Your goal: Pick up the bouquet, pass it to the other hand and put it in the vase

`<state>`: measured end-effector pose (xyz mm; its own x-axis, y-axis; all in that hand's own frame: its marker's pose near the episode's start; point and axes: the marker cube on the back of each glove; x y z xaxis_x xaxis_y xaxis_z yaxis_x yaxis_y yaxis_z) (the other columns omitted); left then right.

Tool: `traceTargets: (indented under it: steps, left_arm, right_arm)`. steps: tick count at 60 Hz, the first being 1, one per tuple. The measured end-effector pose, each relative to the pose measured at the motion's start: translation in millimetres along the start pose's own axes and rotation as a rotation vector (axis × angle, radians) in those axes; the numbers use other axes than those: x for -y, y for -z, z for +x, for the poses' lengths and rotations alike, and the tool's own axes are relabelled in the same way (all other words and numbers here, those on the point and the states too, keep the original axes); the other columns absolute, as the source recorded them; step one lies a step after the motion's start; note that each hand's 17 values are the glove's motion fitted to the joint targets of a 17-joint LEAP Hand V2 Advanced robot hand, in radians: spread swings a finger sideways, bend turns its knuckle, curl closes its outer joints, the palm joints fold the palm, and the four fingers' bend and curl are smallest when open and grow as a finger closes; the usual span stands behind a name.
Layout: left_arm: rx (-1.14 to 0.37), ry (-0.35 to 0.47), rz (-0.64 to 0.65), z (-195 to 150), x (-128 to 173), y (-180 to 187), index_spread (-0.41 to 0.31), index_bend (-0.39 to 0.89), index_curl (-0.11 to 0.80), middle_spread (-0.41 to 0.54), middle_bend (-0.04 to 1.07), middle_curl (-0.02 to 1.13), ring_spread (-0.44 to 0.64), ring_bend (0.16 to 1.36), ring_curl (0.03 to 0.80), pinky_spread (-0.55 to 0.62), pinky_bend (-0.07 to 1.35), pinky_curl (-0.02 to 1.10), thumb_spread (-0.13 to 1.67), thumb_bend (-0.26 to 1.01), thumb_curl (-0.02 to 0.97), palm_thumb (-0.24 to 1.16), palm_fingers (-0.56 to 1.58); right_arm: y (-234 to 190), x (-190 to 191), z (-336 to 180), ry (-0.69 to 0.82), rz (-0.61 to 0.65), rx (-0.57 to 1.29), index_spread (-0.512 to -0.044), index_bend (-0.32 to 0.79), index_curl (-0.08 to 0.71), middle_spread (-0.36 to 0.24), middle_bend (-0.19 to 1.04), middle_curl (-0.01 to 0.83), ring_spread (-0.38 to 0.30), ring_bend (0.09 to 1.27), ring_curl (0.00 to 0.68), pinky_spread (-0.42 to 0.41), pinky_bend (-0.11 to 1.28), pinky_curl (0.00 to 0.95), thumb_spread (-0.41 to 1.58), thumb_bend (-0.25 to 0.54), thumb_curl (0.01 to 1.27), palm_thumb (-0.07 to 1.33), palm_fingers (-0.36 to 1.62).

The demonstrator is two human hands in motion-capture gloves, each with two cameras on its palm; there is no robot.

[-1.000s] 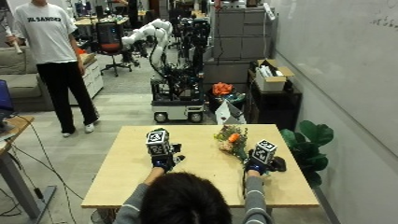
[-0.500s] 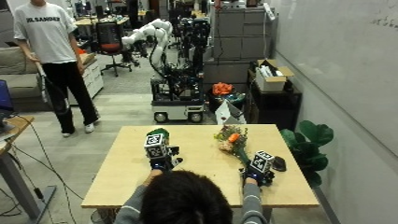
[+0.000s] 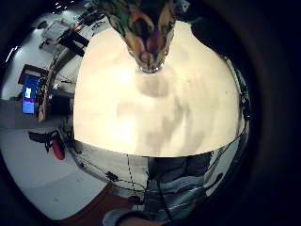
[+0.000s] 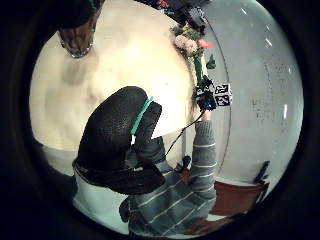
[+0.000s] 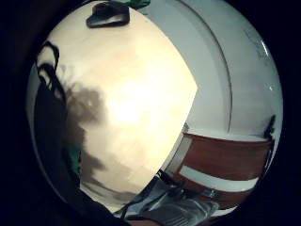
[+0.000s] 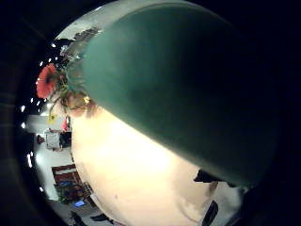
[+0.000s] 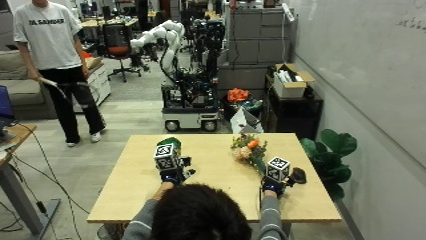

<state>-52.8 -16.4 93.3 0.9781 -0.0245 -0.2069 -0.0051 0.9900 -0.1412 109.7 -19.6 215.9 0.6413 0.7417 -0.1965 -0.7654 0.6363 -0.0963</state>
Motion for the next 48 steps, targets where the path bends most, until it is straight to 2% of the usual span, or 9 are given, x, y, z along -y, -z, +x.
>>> traceTargets:
  steps: [7, 14, 22, 26, 34, 38, 42, 46, 48]
  left_arm:
    - [-0.006, -0.003, 0.005, 5.5, -9.6, 11.9, -0.111, 0.22, 0.465, 0.029, 0.17, 0.34, 0.12, 0.32, 0.319, 0.20, 0.16, 0.26, 1.08, -0.02, 0.294, 0.23, 0.53]
    - [0.009, 0.019, 0.007, 1.8, 3.7, 7.9, -0.111, 0.22, 0.466, 0.029, 0.17, 0.34, 0.12, 0.32, 0.320, 0.20, 0.16, 0.26, 1.08, -0.02, 0.295, 0.23, 0.53]
    - [-0.020, 0.006, 0.033, 16.7, -3.2, 23.1, -0.111, 0.22, 0.466, 0.029, 0.17, 0.34, 0.12, 0.32, 0.320, 0.20, 0.16, 0.26, 1.09, -0.02, 0.295, 0.23, 0.53]
    - [0.036, 0.001, 0.134, 17.3, 8.0, 29.2, -0.111, 0.22, 0.466, 0.022, 0.17, 0.34, 0.12, 0.32, 0.319, 0.20, 0.16, 0.26, 1.09, -0.02, 0.295, 0.23, 0.53]
    - [-0.013, -0.026, 0.034, 35.2, 6.6, 30.9, -0.112, 0.22, 0.467, 0.018, 0.17, 0.35, 0.12, 0.32, 0.319, 0.19, 0.16, 0.26, 1.09, -0.02, 0.296, 0.23, 0.54]
    - [-0.021, -0.038, 0.050, 44.0, 8.9, 40.7, -0.111, 0.22, 0.468, 0.018, 0.17, 0.35, 0.11, 0.32, 0.320, 0.19, 0.16, 0.26, 1.09, -0.02, 0.296, 0.23, 0.54]
    - [-0.023, -0.010, 0.079, 46.2, 22.0, 48.7, -0.111, 0.22, 0.466, 0.014, 0.18, 0.35, 0.11, 0.32, 0.319, 0.19, 0.16, 0.26, 1.10, -0.02, 0.296, 0.23, 0.55]
    - [0.023, 0.057, 0.253, 46.7, 37.2, 71.0, -0.111, 0.21, 0.465, 0.012, 0.18, 0.35, 0.11, 0.32, 0.320, 0.19, 0.16, 0.26, 1.10, -0.02, 0.296, 0.23, 0.55]
    - [0.023, 0.087, 0.306, 47.7, 42.1, 81.2, -0.111, 0.21, 0.466, 0.011, 0.18, 0.35, 0.11, 0.31, 0.320, 0.19, 0.15, 0.26, 1.10, -0.02, 0.296, 0.23, 0.56]
  right_arm:
    - [10.3, 18.1, 12.3, -0.091, 0.196, 0.008, -0.224, 0.27, 0.416, -0.170, 0.64, 0.551, -0.201, 0.88, 0.488, -0.257, 0.67, 0.415, 1.16, 0.204, 0.38, 0.86, 1.53]
    - [20.5, 21.5, 18.4, -0.129, 0.205, 0.111, -0.229, 0.46, 0.498, -0.173, 0.77, 0.611, -0.199, 0.94, 0.533, -0.244, 0.72, 0.460, 1.11, 0.128, 0.37, 0.83, 1.52]
    - [49.9, 19.9, 7.6, -0.007, 0.247, 0.264, -0.217, 0.61, 0.566, -0.167, 0.85, 0.648, -0.194, 1.00, 0.569, -0.232, 0.77, 0.500, 1.07, 0.101, 0.40, 0.89, 1.46]
    - [64.1, 27.7, 1.8, 0.010, 0.322, 0.308, -0.213, 0.64, 0.586, -0.164, 0.87, 0.659, -0.189, 1.03, 0.580, -0.229, 0.79, 0.517, 1.05, 0.104, 0.43, 0.94, 1.44]
    - [92.5, 38.4, -11.2, 0.032, 0.426, 0.473, -0.206, 0.69, 0.609, -0.159, 0.91, 0.671, -0.183, 1.05, 0.595, -0.221, 0.81, 0.542, 1.02, 0.085, 0.47, 0.99, 1.41]
    - [91.3, 25.8, -11.6, 0.049, 0.284, 0.516, -0.202, 0.70, 0.615, -0.156, 0.92, 0.674, -0.182, 1.06, 0.598, -0.219, 0.81, 0.551, 1.01, 0.069, 0.50, 1.00, 1.40]
    - [96.8, 22.0, -12.4, 0.057, 0.247, 0.578, -0.200, 0.72, 0.621, -0.154, 0.93, 0.676, -0.182, 1.07, 0.603, -0.218, 0.81, 0.558, 1.00, 0.057, 0.52, 1.01, 1.39]
    - [108.0, -11.8, -28.8, 0.216, 0.047, 0.758, -0.198, 0.73, 0.624, -0.151, 0.93, 0.676, -0.181, 1.08, 0.606, -0.217, 0.82, 0.563, 0.99, 0.041, 0.54, 1.01, 1.39]
    - [116.8, -16.3, -34.7, 0.260, 0.059, 0.837, -0.197, 0.73, 0.625, -0.150, 0.93, 0.677, -0.181, 1.08, 0.607, -0.216, 0.82, 0.566, 0.99, 0.034, 0.54, 1.01, 1.38]
